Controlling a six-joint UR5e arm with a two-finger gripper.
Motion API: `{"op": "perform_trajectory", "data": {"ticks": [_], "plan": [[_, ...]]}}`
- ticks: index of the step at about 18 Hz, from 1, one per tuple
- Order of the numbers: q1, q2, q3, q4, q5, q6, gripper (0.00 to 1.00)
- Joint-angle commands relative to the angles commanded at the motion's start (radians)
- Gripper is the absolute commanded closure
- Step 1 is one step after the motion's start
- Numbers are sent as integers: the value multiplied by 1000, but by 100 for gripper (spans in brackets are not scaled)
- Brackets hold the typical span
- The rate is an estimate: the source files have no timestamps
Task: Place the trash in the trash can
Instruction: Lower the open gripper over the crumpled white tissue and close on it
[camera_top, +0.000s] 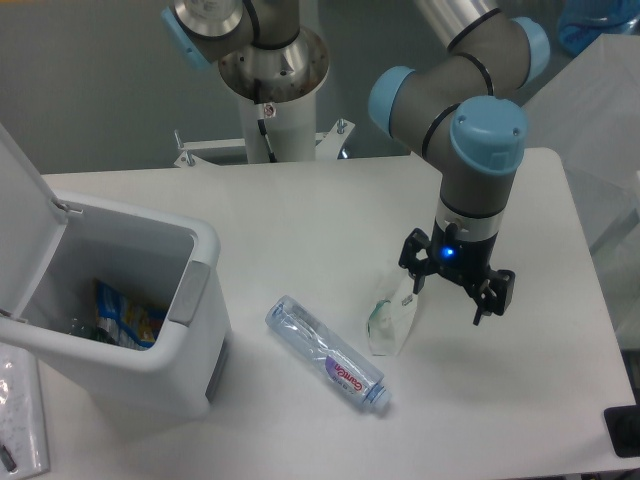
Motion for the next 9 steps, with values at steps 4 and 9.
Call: {"op": "perform_trajectory", "data": {"ticks": [4,9], "plan": [[-40,0,-2,0,-3,-54,0],[-66,5,-64,53,-8,-129,0]]}}
